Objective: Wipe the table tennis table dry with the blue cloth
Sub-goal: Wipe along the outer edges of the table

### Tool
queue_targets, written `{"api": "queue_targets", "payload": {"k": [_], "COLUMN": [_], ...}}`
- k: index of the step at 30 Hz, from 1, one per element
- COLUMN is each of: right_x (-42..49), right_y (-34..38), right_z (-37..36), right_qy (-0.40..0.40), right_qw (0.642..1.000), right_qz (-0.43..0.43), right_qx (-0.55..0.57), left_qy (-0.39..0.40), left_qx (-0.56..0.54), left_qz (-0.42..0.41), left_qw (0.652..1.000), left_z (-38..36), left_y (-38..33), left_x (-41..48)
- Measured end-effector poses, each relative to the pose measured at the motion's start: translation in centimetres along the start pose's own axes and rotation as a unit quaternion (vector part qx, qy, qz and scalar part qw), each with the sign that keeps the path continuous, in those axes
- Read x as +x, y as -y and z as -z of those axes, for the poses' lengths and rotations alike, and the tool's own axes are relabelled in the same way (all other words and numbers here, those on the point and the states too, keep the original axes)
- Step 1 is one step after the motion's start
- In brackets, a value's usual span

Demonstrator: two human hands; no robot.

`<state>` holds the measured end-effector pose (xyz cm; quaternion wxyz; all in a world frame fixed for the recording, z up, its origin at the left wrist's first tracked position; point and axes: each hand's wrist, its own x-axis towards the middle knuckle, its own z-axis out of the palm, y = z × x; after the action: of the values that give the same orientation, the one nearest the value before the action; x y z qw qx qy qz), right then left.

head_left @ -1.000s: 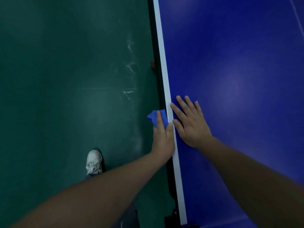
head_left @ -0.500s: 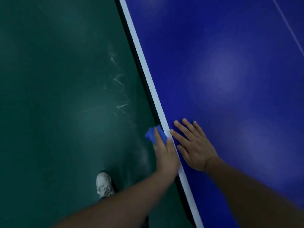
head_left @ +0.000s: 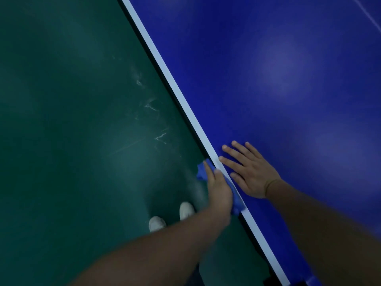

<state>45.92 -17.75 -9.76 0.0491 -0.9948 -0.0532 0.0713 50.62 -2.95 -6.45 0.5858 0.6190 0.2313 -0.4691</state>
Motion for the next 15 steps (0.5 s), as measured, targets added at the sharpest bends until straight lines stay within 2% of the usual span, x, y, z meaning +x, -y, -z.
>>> {"api": "queue_targets", "payload": {"k": [4, 8, 12, 15], "right_x": [0.0, 0.0, -0.1, 0.2], "right_y": [0.1, 0.2, 0.1, 0.5], "right_z": [0.0, 0.1, 0.3, 0.9], "right_qy": [0.009, 0.025, 0.044, 0.068], "right_qw": [1.000, 1.000, 0.999, 0.997], "right_qz": [-0.005, -0.004, -0.011, -0.022], "right_qx": [-0.001, -0.006, -0.013, -0.004], "left_qy": [-0.052, -0.021, 0.018, 0.002], "left_qx": [0.033, 0.078, 0.115, 0.076], "left_qz": [-0.054, -0.073, -0.045, -0.006], "left_qw": [0.997, 0.994, 0.992, 0.997], "left_z": [1.2, 1.6, 1.5, 1.1], "left_y": [-6.4, -4.9, -0.9, -3.2], "left_x": [4.5, 2.6, -0.6, 1.5]}}
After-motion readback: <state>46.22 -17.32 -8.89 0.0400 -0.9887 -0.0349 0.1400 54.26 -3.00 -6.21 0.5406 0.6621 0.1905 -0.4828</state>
